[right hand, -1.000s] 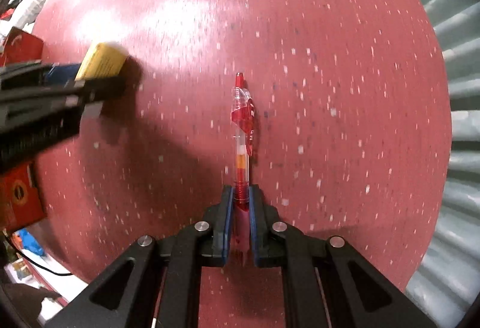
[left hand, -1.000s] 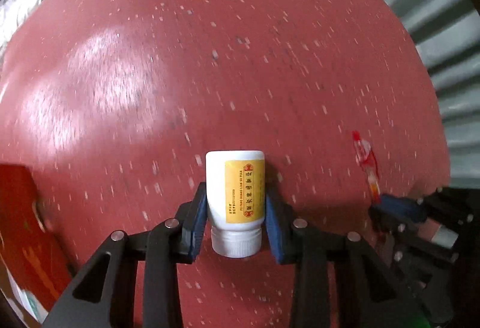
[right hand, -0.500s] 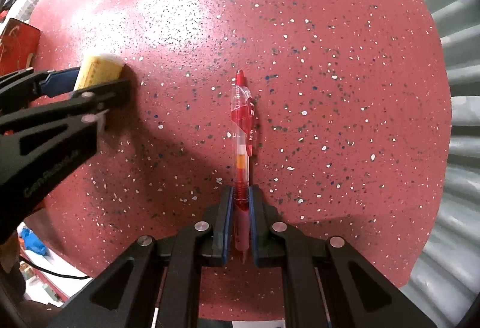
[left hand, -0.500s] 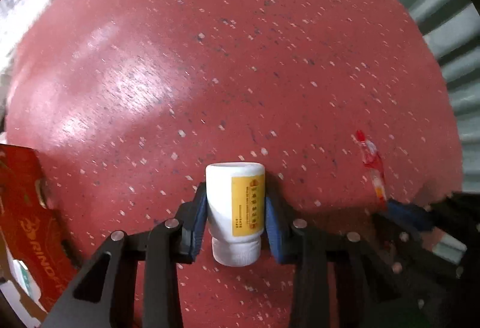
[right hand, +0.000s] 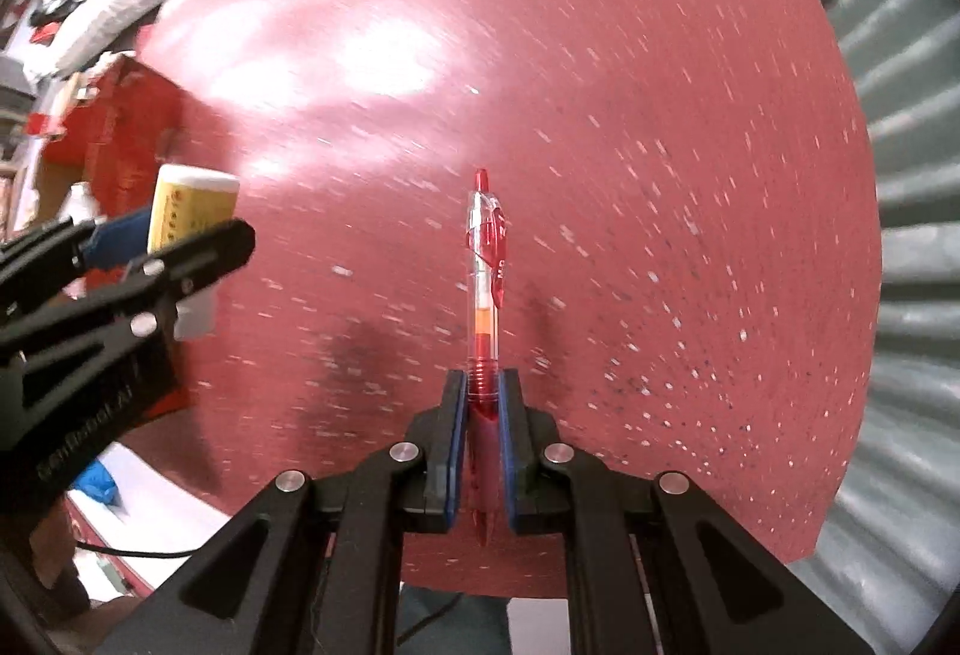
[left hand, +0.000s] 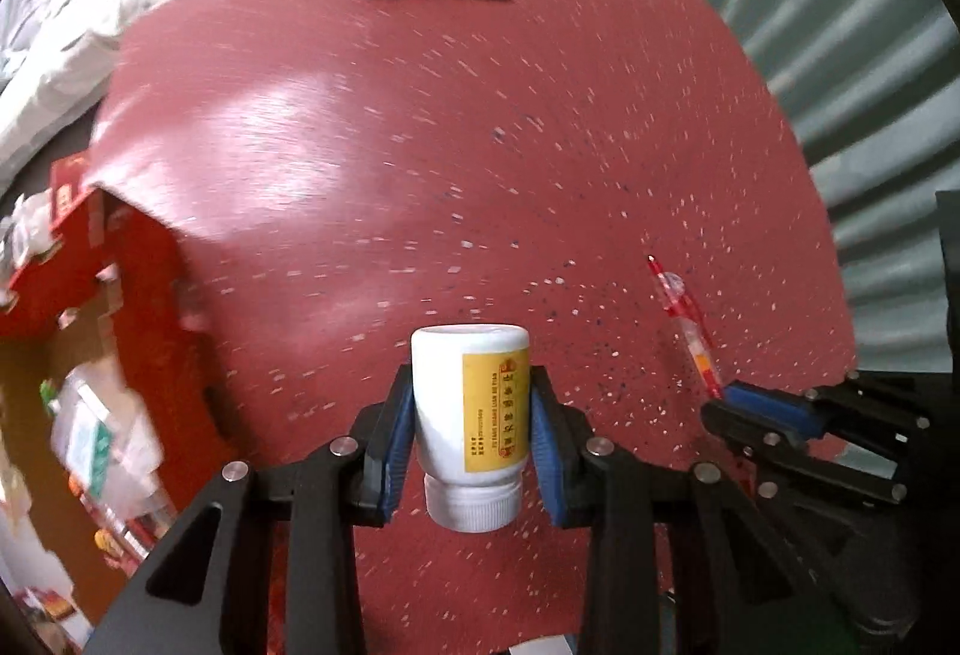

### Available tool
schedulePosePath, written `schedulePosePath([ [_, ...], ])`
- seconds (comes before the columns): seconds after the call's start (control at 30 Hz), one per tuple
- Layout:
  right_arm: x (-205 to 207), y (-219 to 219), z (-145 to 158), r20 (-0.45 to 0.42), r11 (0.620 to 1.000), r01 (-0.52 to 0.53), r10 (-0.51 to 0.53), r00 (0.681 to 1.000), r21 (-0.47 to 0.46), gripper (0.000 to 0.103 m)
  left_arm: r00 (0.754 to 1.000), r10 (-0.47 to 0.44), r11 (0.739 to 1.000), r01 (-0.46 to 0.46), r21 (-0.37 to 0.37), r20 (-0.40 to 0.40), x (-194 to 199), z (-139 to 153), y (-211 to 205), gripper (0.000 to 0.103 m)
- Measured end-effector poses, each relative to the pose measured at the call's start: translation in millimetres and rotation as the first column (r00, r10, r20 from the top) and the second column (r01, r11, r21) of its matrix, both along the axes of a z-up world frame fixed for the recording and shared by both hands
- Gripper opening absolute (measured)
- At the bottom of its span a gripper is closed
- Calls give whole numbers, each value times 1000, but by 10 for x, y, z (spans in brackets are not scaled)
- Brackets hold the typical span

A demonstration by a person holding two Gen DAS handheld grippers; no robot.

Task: Organize rigid objects
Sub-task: 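Carry the white-yellow bottle and red pen over the cardboard box with both tools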

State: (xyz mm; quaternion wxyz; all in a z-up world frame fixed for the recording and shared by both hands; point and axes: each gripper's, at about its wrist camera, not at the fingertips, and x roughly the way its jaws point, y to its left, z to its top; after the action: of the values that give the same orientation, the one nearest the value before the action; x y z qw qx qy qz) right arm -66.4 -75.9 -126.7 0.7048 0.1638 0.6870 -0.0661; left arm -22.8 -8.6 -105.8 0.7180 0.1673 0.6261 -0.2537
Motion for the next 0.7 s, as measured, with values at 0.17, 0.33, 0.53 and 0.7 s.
schedulePosePath([
  [0.17, 209, 308, 364, 69, 998, -65, 64, 996, 11, 11, 994, 105, 994, -103, -39, 39, 121, 321, 481, 38],
  [0.33, 388, 683, 610, 126, 989, -145, 141, 982, 24, 11, 972, 227, 973, -223, -61, 67, 323, 527, 1133, 38],
  [0.53, 694, 1283, 801, 182, 959, -281, 271, 945, 29, 11, 916, 386, 922, -382, -62, 104, 421, 726, 1904, 38],
  [0.7, 902, 1856, 829, 205, 911, -411, 396, 895, 33, 11, 857, 503, 864, -502, -40, 113, 403, 709, 2507, 38],
])
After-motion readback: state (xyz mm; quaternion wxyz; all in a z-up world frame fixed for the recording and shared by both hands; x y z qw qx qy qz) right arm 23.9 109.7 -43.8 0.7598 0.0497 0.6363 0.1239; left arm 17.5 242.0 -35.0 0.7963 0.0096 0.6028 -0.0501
